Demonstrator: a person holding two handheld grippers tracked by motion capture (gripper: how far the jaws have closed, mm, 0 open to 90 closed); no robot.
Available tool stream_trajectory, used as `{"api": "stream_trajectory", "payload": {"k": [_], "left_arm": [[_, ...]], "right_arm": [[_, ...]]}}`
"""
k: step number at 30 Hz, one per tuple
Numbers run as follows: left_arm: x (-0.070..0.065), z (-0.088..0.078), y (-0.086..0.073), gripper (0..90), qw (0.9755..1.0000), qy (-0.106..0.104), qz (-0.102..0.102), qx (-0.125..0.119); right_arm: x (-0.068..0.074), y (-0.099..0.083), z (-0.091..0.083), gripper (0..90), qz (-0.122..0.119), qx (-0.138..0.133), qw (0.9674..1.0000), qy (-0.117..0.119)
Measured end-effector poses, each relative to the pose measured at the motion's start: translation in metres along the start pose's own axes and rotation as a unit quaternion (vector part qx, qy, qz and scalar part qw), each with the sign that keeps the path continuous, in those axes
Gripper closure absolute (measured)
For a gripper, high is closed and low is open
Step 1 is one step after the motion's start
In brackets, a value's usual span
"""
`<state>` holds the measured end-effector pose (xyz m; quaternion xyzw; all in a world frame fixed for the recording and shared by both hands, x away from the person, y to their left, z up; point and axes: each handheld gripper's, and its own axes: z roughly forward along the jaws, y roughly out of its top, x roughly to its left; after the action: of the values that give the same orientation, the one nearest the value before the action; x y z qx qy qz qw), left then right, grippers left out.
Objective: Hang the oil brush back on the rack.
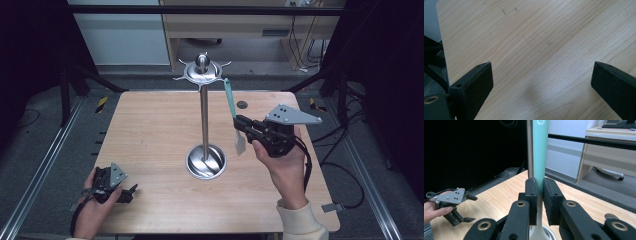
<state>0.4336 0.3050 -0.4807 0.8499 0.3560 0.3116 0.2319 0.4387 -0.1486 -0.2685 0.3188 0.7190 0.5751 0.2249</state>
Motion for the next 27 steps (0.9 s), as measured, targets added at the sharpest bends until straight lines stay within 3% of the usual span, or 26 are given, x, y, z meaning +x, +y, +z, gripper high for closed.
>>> {"api": "stream_trajectory", "payload": {"k": [10, 20, 27], "left_arm": [[0.0, 0.0, 0.0, 3.6, 1.0, 0.001, -0.001, 0.0], [0.0, -0.001, 0.0, 3.7, 1.0, 0.002, -0.004, -0.003], [0.0, -0.001, 0.0, 3.7, 1.0, 0.003, -0.003, -0.005]], "right_arm": [[0.0, -0.001, 0.006, 81.8, 0.001, 0.001, 1.0, 0.005], [-0.001, 0.004, 0.013, 68.8, -0.004, 0.004, 0.9999, 0.008], [-0.002, 0.002, 0.007, 44.3, -0.019, 0.031, 0.9971, -0.066]]}}
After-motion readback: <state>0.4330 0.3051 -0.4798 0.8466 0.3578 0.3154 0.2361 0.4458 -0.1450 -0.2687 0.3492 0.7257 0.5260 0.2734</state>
